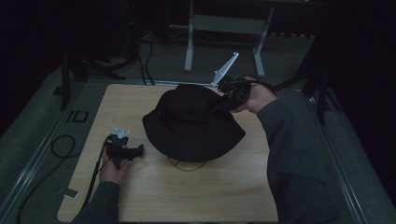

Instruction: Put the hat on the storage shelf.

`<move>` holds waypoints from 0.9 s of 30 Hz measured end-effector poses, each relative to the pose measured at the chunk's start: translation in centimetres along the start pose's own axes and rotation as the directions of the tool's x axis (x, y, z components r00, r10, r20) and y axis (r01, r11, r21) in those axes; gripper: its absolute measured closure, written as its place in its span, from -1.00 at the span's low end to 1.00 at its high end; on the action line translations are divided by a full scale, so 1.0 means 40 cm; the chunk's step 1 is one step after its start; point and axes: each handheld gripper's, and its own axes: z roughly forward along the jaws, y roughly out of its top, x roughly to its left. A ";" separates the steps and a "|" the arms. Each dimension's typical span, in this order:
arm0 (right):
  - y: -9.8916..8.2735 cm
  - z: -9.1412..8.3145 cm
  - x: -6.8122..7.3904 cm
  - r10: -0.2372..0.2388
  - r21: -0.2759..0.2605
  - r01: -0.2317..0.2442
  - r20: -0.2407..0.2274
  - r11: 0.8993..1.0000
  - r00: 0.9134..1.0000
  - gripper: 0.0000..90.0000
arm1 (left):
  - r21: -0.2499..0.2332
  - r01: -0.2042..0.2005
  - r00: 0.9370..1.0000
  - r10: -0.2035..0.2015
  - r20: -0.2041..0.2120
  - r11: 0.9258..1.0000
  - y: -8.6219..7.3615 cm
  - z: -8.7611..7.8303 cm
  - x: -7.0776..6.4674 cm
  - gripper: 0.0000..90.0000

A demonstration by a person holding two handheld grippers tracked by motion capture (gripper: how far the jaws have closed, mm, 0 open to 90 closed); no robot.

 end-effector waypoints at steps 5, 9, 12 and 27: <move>0.009 0.013 0.007 -0.005 0.006 0.005 -0.009 1.000 1.000 0.65 | 0.001 -0.003 1.000 0.003 0.003 1.000 0.000 0.000 -0.001 -0.83; 0.015 0.021 0.007 -0.006 0.009 0.006 -0.009 1.000 1.000 0.60 | 0.001 -0.004 1.000 0.004 0.003 1.000 0.000 0.000 -0.002 -0.83; 0.018 0.027 0.008 -0.005 0.007 0.005 -0.003 1.000 1.000 0.51 | 0.001 -0.004 1.000 0.004 0.003 1.000 0.000 0.000 -0.002 -0.83; 0.021 0.043 -0.008 0.081 0.015 -0.082 0.058 0.996 0.995 -0.28 | 0.001 -0.004 1.000 0.004 0.004 1.000 0.000 0.000 -0.002 -0.83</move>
